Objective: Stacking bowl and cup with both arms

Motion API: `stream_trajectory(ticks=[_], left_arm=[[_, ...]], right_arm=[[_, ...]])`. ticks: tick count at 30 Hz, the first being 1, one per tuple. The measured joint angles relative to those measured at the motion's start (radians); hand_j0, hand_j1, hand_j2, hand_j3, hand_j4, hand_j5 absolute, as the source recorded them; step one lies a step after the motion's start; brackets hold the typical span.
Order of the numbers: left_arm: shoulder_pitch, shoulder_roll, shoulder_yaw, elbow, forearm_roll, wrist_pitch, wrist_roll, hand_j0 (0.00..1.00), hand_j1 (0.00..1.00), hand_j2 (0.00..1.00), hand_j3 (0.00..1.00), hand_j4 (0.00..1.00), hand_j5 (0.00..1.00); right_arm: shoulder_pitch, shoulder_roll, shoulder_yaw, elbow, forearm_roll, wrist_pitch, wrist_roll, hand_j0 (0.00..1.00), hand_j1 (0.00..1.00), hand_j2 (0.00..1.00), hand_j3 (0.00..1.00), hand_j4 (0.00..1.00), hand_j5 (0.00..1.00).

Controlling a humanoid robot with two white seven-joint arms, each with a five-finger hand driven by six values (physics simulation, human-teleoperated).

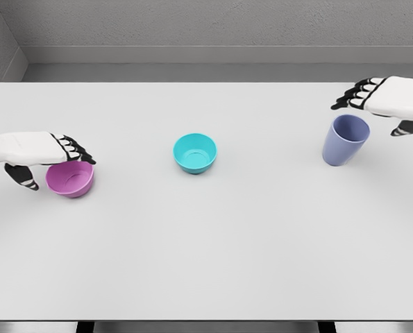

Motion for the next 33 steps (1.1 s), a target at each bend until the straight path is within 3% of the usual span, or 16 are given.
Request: stream_trajectory(ticks=[33], left_arm=[[0.0, -0.036, -0.018, 0.016, -0.003, 0.0, -0.003, 1.0, 1.0, 1.0, 1.0, 1.0, 1.0]], right_arm=[[-0.005, 0.037, 0.025, 0.05, 0.001, 0.0, 0.0, 1.0, 1.0, 1.0, 1.0, 1.0, 1.0]])
